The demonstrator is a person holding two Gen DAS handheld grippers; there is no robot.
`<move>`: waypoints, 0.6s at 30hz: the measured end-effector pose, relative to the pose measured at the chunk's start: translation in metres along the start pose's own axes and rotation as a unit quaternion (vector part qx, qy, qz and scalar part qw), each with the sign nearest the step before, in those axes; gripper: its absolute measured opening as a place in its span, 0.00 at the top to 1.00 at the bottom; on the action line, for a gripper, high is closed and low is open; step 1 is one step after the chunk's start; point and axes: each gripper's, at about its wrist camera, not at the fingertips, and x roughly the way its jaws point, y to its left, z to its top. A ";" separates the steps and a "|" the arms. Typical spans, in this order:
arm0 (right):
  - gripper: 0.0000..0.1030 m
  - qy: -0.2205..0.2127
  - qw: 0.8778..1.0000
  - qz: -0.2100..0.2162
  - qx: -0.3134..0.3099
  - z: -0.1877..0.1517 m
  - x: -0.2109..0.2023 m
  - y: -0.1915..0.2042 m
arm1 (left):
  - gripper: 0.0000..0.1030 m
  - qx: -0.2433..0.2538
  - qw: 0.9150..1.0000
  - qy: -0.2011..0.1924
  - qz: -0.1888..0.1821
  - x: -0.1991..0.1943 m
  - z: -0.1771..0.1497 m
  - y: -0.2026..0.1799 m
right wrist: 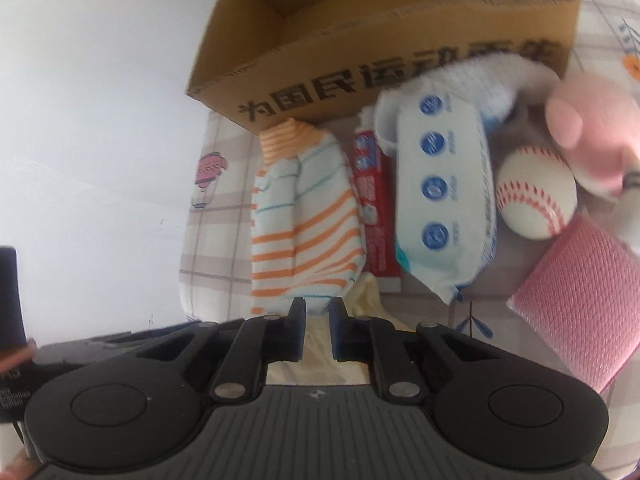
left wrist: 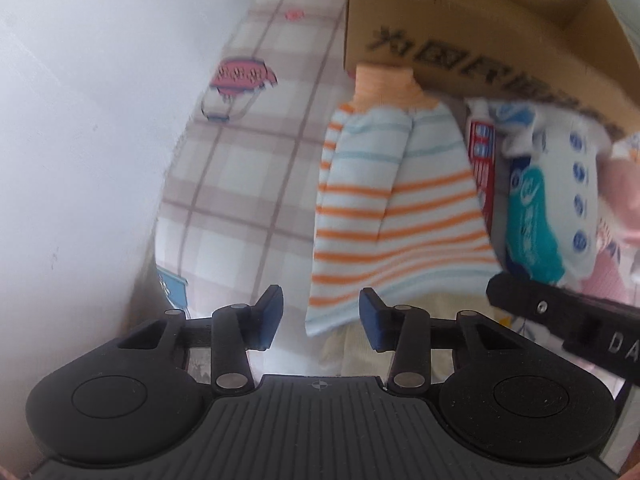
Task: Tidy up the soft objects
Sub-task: 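Lower both tools onto the striped towel and close their fingers on it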
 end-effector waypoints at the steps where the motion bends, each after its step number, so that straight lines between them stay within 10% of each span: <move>1: 0.87 -0.001 1.000 0.004 -0.005 0.004 -0.002 0.003 | 0.58 -0.002 1.000 -0.008 0.001 -0.005 0.004 0.000; 14: 0.83 -0.006 1.000 -0.022 -0.017 0.020 -0.014 0.016 | 0.56 0.005 1.000 0.003 -0.030 -0.006 0.025 0.010; 18: 0.50 0.011 0.999 -0.039 -0.020 0.000 -0.018 0.023 | 0.56 0.014 0.999 0.026 -0.029 0.000 0.022 0.023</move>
